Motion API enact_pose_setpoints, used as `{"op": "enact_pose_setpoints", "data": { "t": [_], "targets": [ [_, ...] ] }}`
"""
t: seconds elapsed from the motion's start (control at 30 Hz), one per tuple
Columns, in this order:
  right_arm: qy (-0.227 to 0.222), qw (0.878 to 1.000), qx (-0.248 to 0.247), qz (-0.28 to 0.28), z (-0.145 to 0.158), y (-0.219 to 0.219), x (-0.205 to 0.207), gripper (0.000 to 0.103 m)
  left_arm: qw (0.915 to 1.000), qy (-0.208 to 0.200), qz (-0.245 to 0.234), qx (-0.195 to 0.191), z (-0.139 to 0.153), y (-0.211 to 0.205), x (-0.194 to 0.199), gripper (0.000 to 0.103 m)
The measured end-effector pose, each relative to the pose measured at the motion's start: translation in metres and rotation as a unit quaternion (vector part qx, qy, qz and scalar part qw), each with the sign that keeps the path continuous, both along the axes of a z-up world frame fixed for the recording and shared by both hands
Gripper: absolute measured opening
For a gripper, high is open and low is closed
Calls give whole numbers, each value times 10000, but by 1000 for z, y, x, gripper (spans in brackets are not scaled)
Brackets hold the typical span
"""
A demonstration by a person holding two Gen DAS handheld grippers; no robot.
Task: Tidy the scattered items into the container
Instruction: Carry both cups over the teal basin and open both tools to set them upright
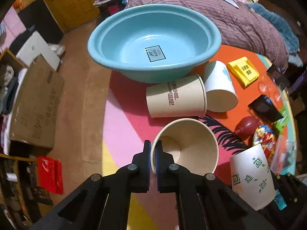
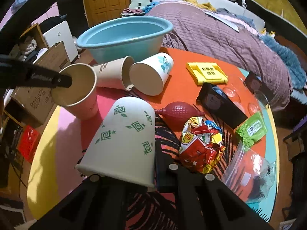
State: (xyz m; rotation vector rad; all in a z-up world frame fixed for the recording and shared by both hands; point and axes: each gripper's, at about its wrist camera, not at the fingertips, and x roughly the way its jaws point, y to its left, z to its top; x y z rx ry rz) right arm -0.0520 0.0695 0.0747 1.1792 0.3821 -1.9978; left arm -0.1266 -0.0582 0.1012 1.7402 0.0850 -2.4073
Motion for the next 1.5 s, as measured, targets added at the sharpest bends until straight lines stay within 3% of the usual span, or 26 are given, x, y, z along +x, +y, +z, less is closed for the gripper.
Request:
{"op": "enact_pose_setpoints", "data": {
  "t": [0.2, 0.5, 0.7, 0.8, 1.07, 1.5],
  "targets": [
    [-164, 9998, -99, -72, 22, 1, -18, 4, 9999, 148, 57, 67, 17, -5, -1, 4],
    [-46, 9998, -169, 39, 87, -11, -44, 4, 9967, 761, -141, 235, 77, -17, -13, 4],
    [-166, 9995, -194, -211, 131, -49, -72, 4, 9926, 1039, -463, 432, 106, -49, -43, 4],
    [-275, 9994, -108, -201, 140, -82, -83, 4, 9913, 1082, -585, 459, 108, -69, -61, 4],
    [-1067, 9937, 241, -259, 114, -168, -116, 4, 9900, 984, -710, 726, 89, -114, -115, 4],
    [-1482, 9839, 847, -533, 67, -234, -155, 4, 9937, 342, -643, 850, 35, -124, -179, 4]
  ]
}}
